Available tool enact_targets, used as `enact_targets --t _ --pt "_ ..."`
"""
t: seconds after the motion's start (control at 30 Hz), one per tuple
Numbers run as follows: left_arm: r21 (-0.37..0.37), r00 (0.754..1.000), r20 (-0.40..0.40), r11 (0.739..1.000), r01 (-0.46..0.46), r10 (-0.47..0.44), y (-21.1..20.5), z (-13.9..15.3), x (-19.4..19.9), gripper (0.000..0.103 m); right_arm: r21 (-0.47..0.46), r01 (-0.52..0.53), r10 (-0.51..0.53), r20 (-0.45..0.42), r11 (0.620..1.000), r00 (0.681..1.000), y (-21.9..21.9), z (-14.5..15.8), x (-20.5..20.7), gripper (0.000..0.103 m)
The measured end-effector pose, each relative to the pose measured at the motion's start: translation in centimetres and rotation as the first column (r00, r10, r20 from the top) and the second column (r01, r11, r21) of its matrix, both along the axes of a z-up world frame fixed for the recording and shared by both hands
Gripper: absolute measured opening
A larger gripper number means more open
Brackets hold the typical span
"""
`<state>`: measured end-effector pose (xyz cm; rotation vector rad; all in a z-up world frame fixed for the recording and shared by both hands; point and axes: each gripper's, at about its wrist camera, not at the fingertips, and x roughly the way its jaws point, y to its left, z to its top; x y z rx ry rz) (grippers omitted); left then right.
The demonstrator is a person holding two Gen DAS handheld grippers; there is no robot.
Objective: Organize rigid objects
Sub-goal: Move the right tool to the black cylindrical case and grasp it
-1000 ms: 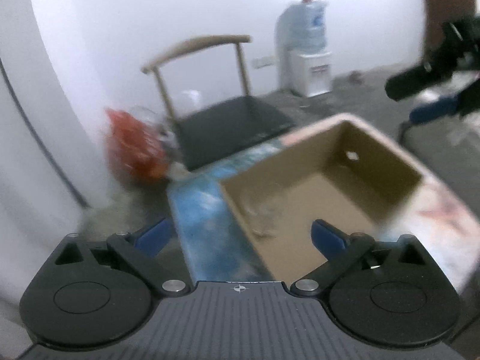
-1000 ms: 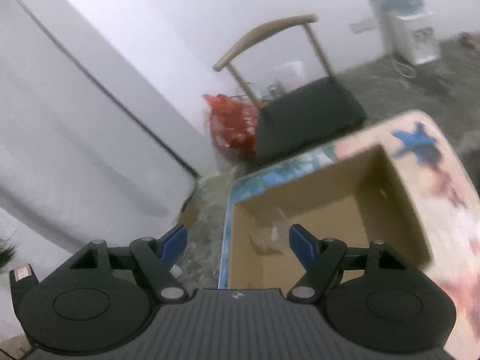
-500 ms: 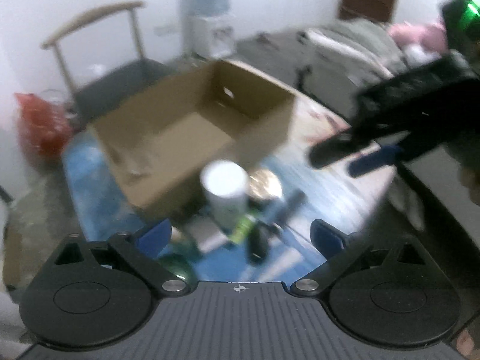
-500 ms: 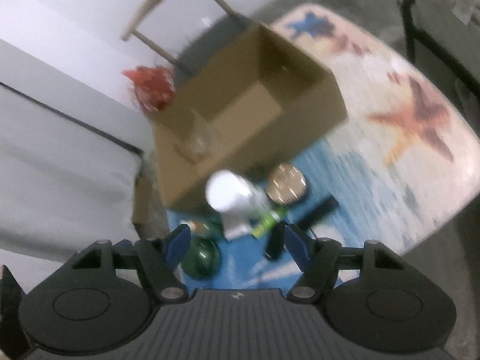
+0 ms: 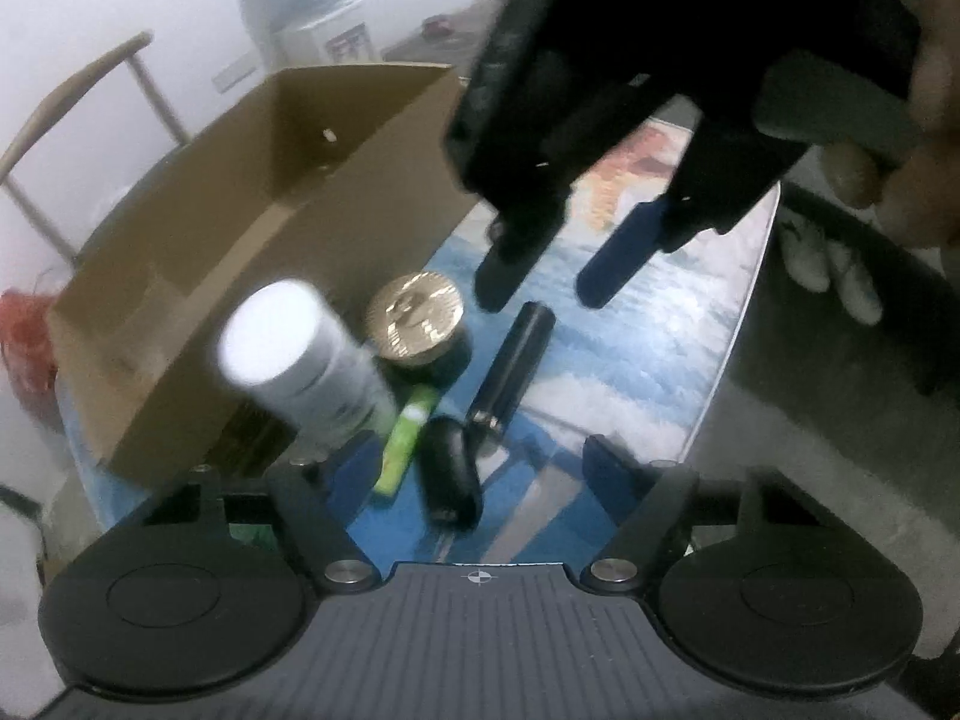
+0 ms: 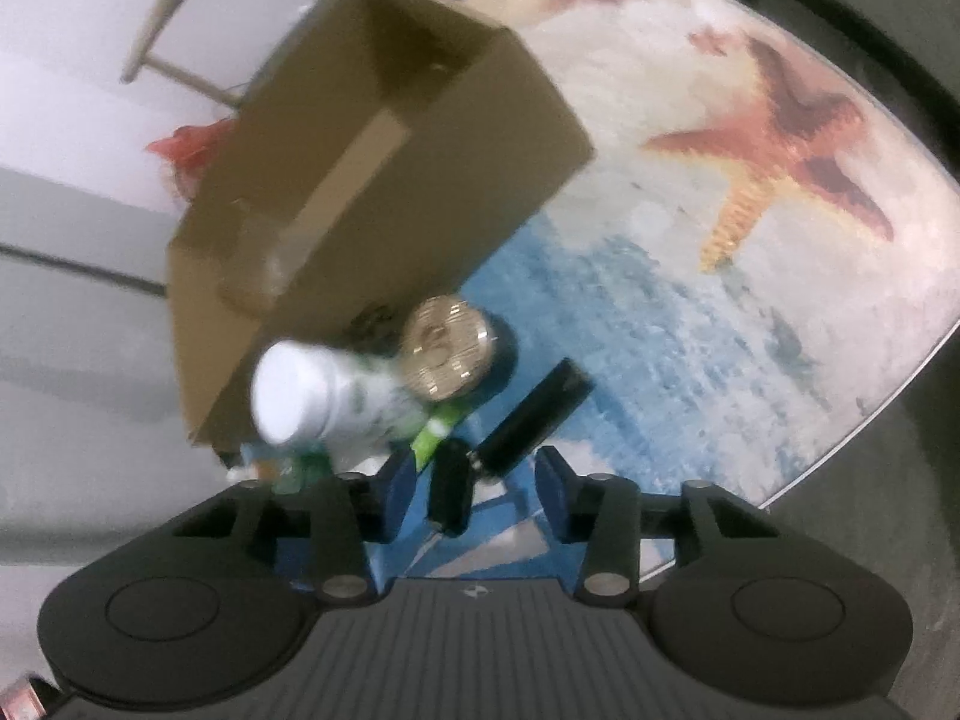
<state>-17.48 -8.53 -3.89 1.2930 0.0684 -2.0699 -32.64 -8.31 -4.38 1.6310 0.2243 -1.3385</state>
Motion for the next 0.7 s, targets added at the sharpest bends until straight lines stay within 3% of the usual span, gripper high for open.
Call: enact_targets --t 0.27,0.33,0.57,0.7 --pt "-0.003 0.999 0.034 1.0 -0.008 0.008 -2.7 -1.8 -2.3 0.054 0.071 0.056 -0.061 0.068 0.996 0.996 -1.8 -3.1 -1.9 0.043" --pt "0.006 0.999 0.032 1.0 -0.003 0.003 -3.0 -2.0 -2.6 0.052 0.092 0.067 -0.075 0.085 0.993 0.994 -2.0 -3.8 -2.3 0.038" --pt "0.086 0.998 0.068 0.996 -0.009 0.003 -3.5 -3.1 -3.4 0.031 0.13 0.082 -0.099 0.126 0.988 0.987 -2.7 -5.2 -2.8 0.028" --pt "0.14 0.999 0.039 0.99 -0.009 0.003 -3.5 -2.9 -3.4 0.028 0.133 0.076 -0.094 0.128 0.988 0.987 -2.9 -5.3 -3.2 0.024"
